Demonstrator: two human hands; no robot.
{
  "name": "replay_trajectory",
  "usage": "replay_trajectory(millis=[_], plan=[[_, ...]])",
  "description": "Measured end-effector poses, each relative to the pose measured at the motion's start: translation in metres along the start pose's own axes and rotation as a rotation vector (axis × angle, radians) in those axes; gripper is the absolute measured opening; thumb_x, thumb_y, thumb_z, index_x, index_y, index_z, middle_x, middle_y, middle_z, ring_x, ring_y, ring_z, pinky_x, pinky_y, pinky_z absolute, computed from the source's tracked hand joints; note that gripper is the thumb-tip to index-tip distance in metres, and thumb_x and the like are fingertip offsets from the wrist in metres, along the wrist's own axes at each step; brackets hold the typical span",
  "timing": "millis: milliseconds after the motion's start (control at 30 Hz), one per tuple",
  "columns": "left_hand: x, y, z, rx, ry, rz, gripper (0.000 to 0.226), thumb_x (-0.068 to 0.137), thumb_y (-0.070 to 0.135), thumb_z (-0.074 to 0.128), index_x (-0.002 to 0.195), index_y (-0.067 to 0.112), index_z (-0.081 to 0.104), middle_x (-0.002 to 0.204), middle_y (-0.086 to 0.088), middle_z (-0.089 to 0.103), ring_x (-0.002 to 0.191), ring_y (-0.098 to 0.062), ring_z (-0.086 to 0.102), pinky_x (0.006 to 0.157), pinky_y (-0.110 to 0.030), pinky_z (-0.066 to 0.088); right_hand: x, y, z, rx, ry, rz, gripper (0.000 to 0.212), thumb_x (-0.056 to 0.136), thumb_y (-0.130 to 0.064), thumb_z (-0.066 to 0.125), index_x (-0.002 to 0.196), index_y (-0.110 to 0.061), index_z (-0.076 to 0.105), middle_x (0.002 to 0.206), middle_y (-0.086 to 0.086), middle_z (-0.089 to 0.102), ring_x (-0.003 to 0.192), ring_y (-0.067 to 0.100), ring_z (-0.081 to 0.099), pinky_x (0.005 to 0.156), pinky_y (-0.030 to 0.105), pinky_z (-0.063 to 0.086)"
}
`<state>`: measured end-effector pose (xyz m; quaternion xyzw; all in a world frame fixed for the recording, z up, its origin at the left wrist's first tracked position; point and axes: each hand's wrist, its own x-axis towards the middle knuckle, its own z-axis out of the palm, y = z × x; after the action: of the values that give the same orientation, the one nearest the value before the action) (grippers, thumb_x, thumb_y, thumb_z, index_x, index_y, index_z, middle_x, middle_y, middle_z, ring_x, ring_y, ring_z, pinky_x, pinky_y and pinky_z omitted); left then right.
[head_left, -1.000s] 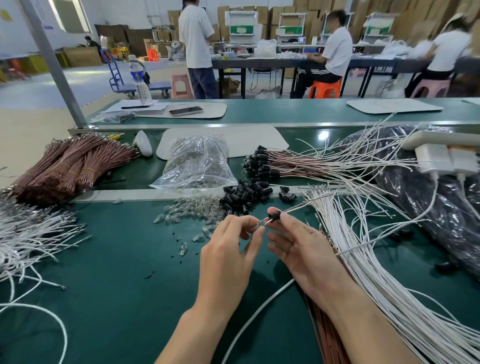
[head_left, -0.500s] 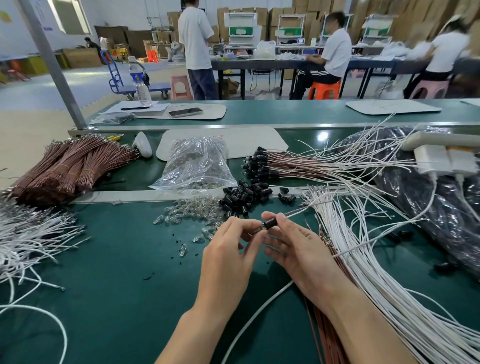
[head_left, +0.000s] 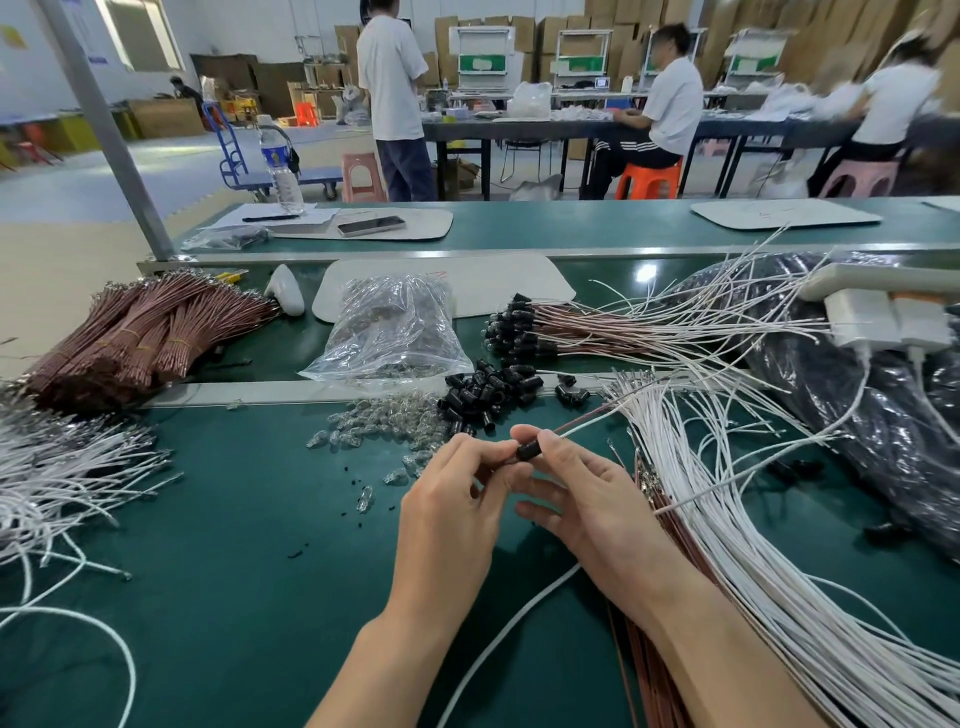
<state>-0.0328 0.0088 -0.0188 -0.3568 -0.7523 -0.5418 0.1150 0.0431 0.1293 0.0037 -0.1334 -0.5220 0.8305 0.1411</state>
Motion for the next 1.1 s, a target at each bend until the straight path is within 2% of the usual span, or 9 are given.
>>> replay_trajectory(millis=[133, 233, 300, 367, 533, 767, 900, 1000, 1100], plan=[[0.003, -0.003, 0.001, -0.010, 0.026, -0.025, 0.018, 0.092, 0.020, 0.073, 0.104, 0.033, 0.066, 0.095, 0.020, 0.066, 0.089, -0.006, 0.064, 0.073, -0.019, 0.049, 0.005, 0.001, -0.002, 0.099, 0.155, -0.045, 0.017, 0.079, -0.022, 0.075, 0.095, -0.019, 0.080, 0.088, -0.001, 0.072, 0.078, 0.010, 0.069, 0.065, 0.021, 0.056], [0.003, -0.004, 0.001, -0.038, -0.005, -0.091, 0.017, 0.095, 0.030, 0.068, 0.110, 0.036, 0.064, 0.094, 0.020, 0.067, 0.092, -0.004, 0.064, 0.073, -0.011, 0.045, 0.007, 0.002, -0.003, 0.147, 0.223, -0.080, 0.020, 0.073, -0.015, 0.078, 0.092, -0.015, 0.073, 0.083, 0.002, 0.072, 0.075, 0.011, 0.071, 0.061, 0.021, 0.056], [0.002, -0.004, 0.002, -0.051, -0.079, -0.146, 0.019, 0.097, 0.046, 0.060, 0.115, 0.040, 0.060, 0.094, 0.023, 0.066, 0.090, -0.002, 0.063, 0.071, -0.014, 0.046, 0.007, 0.004, -0.003, 0.124, 0.229, -0.088, 0.018, 0.076, -0.014, 0.077, 0.092, -0.013, 0.071, 0.086, 0.004, 0.074, 0.078, 0.013, 0.073, 0.061, 0.020, 0.056], [0.002, -0.004, 0.002, 0.029, -0.157, -0.159, 0.031, 0.097, 0.058, 0.049, 0.122, 0.040, 0.055, 0.087, 0.020, 0.066, 0.081, -0.002, 0.062, 0.071, -0.025, 0.050, 0.006, 0.005, -0.002, 0.086, 0.226, -0.088, 0.014, 0.079, -0.011, 0.076, 0.092, -0.013, 0.072, 0.087, 0.005, 0.076, 0.080, 0.015, 0.074, 0.062, 0.019, 0.056], [0.003, 0.002, 0.004, 0.209, -0.220, -0.156, 0.048, 0.094, 0.071, 0.027, 0.122, 0.038, 0.046, 0.072, 0.018, 0.060, 0.071, -0.002, 0.060, 0.071, -0.034, 0.050, 0.005, 0.002, -0.002, 0.065, 0.216, -0.093, 0.016, 0.067, -0.021, 0.080, 0.082, -0.017, 0.079, 0.088, 0.007, 0.077, 0.083, 0.016, 0.075, 0.063, 0.019, 0.056], [0.002, 0.001, 0.007, 0.222, -0.168, -0.193, 0.042, 0.094, 0.074, 0.022, 0.099, 0.036, 0.039, 0.060, 0.010, 0.058, 0.065, -0.002, 0.059, 0.057, -0.031, 0.043, 0.001, 0.000, -0.003, 0.023, 0.118, -0.065, 0.010, 0.078, -0.021, 0.075, 0.087, -0.020, 0.078, 0.103, 0.012, 0.078, 0.096, 0.023, 0.076, 0.066, 0.022, 0.057], [0.002, 0.000, 0.009, 0.267, -0.141, -0.193, 0.046, 0.092, 0.076, 0.019, 0.100, 0.036, 0.038, 0.063, 0.012, 0.059, 0.066, -0.001, 0.059, 0.057, -0.030, 0.046, 0.001, 0.000, -0.003, 0.025, 0.109, -0.057, 0.010, 0.077, -0.021, 0.075, 0.086, -0.018, 0.079, 0.101, 0.012, 0.078, 0.096, 0.023, 0.076, 0.066, 0.022, 0.058], [0.002, 0.000, 0.010, 0.313, -0.117, -0.197, 0.048, 0.091, 0.078, 0.013, 0.104, 0.037, 0.035, 0.064, 0.010, 0.061, 0.061, -0.002, 0.060, 0.061, -0.036, 0.049, 0.001, 0.001, -0.002, 0.037, 0.097, -0.043, 0.019, 0.075, -0.020, 0.075, 0.092, -0.011, 0.074, 0.100, 0.013, 0.078, 0.097, 0.025, 0.075, 0.065, 0.023, 0.058], [0.000, 0.000, 0.011, 0.356, -0.077, -0.187, 0.051, 0.091, 0.079, 0.009, 0.110, 0.037, 0.032, 0.063, 0.008, 0.063, 0.060, -0.006, 0.062, 0.057, -0.034, 0.043, 0.001, 0.001, -0.002, 0.039, 0.092, -0.040, 0.021, 0.076, -0.019, 0.074, 0.094, -0.009, 0.071, 0.098, 0.011, 0.078, 0.096, 0.024, 0.075, 0.064, 0.023, 0.057]])
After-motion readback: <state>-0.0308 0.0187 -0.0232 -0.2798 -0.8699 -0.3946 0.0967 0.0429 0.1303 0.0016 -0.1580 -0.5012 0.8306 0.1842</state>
